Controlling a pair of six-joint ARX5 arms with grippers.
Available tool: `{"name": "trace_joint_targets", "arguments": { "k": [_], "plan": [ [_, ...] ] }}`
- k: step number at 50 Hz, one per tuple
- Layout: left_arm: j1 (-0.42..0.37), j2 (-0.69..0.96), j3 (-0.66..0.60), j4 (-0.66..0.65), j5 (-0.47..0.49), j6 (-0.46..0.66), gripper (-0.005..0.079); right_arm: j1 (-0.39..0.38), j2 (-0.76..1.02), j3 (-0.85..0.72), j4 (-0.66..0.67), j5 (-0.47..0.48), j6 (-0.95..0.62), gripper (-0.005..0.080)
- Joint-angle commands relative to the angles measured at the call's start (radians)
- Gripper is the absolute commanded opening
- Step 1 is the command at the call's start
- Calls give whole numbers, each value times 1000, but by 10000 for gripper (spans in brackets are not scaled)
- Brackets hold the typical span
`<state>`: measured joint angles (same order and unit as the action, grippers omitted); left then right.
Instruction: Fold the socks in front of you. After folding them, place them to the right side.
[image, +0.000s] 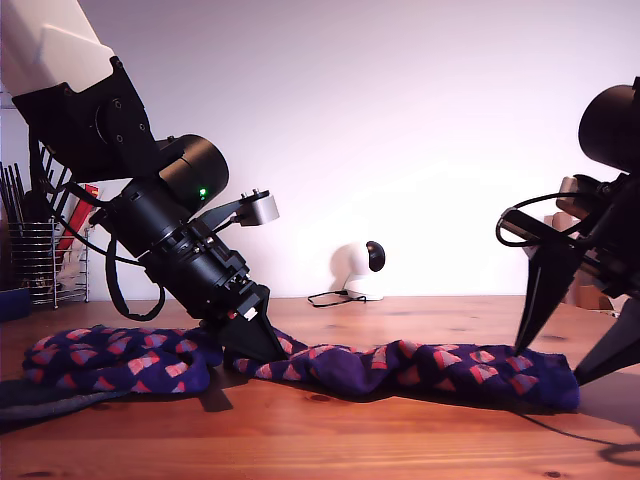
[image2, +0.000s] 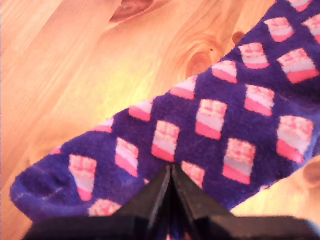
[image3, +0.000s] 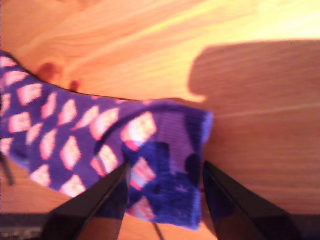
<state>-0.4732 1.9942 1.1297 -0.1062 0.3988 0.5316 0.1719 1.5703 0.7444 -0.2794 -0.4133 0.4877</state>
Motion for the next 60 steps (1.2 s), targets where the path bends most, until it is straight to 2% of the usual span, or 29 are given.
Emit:
{"name": "trace_joint_targets", "arguments": {
  "k": [1, 17, 34, 50, 53, 60],
  "plan": [
    [-6, 67, -48, -43, -14, -1, -21, 3, 11, -4, 14, -10, 10, 416],
    [-6, 67, -47, -38, -14, -1, -21, 5, 11, -4, 34, -114, 10, 416],
    [-6, 67, -45, -35, -14, -1, -21, 5, 32, -4, -14, -31, -27, 382],
    [-6, 67, -37, -36, -14, -1, -21, 5, 61, -4, 14, -51, -43, 382],
    [-6, 67, -34, -36, -14, -1, -21, 5, 65, -4, 16, -68, -43, 347],
    [-6, 67, -30, -37, -14, -1, -21, 5, 67, -4, 24, -83, -40, 196]
  ]
}}
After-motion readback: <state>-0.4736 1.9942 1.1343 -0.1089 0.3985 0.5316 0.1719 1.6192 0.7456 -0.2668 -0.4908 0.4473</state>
